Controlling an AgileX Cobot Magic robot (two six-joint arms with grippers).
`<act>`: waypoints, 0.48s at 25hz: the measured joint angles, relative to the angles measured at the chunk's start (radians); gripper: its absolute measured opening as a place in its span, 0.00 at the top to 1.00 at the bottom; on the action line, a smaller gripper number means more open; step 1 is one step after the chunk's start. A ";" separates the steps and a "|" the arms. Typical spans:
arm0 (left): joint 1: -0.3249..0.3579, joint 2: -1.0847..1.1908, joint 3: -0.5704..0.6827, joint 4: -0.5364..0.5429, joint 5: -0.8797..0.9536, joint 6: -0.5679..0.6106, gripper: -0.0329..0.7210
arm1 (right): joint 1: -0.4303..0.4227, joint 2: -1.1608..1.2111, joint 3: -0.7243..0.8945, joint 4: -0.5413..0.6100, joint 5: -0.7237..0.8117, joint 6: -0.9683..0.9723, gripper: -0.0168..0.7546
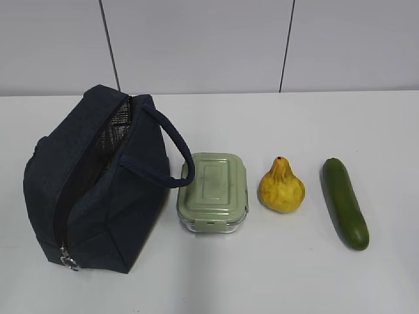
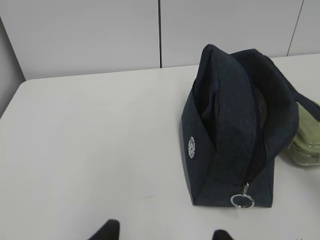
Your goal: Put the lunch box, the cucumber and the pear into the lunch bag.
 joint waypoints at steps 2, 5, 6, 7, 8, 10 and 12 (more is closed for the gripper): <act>0.000 0.000 0.000 0.000 0.000 0.000 0.51 | 0.000 0.000 0.000 0.000 0.000 0.000 0.33; 0.000 0.000 0.000 0.000 0.000 0.000 0.51 | 0.000 0.000 0.000 0.000 0.000 0.000 0.33; 0.000 0.000 0.000 0.000 0.000 0.000 0.51 | 0.000 0.000 0.000 0.000 0.000 0.000 0.33; 0.000 0.000 0.000 0.000 0.000 0.000 0.51 | 0.000 0.000 0.000 0.000 0.000 0.000 0.33; 0.000 0.000 0.000 0.000 0.000 0.000 0.51 | 0.000 0.000 0.000 0.000 0.000 0.000 0.33; 0.000 0.000 0.000 0.000 0.000 0.000 0.51 | 0.000 0.000 0.000 0.000 0.000 0.000 0.33; 0.000 0.000 0.000 0.000 0.000 0.000 0.51 | 0.000 0.000 0.000 0.000 0.000 0.000 0.33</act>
